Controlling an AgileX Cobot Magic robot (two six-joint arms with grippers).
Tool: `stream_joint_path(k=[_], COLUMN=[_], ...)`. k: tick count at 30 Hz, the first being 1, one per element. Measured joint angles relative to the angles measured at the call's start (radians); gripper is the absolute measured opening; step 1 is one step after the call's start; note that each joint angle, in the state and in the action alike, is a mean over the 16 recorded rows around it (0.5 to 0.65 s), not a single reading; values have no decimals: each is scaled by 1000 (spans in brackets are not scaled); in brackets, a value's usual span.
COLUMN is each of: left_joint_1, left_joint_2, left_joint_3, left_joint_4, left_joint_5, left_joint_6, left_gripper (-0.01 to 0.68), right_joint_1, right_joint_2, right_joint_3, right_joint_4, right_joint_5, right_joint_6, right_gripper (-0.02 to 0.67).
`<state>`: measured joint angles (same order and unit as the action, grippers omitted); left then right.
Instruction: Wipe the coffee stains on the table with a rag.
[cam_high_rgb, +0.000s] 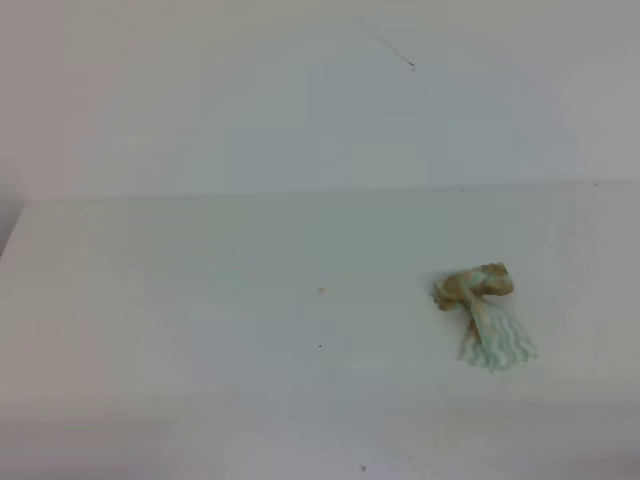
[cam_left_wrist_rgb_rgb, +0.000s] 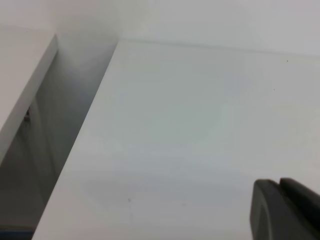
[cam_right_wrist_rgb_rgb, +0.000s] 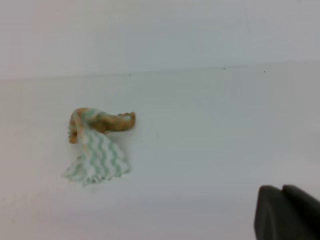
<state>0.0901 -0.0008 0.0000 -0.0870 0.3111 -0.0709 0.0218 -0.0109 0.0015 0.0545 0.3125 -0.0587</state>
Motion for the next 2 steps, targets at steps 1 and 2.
stream_joint_path(k=[1, 2], left_joint_1=[0, 0], left_joint_2=[0, 0], left_joint_3=[0, 0], left_joint_4=[0, 0], left_joint_5=[0, 0], left_joint_6=[0, 0], left_gripper=[-3, -3], right_joint_1=[0, 0], right_joint_2=[0, 0], right_joint_3=[0, 0], right_joint_4=[0, 0], right_joint_5=[0, 0], right_joint_6=[0, 0], right_gripper=[0, 0])
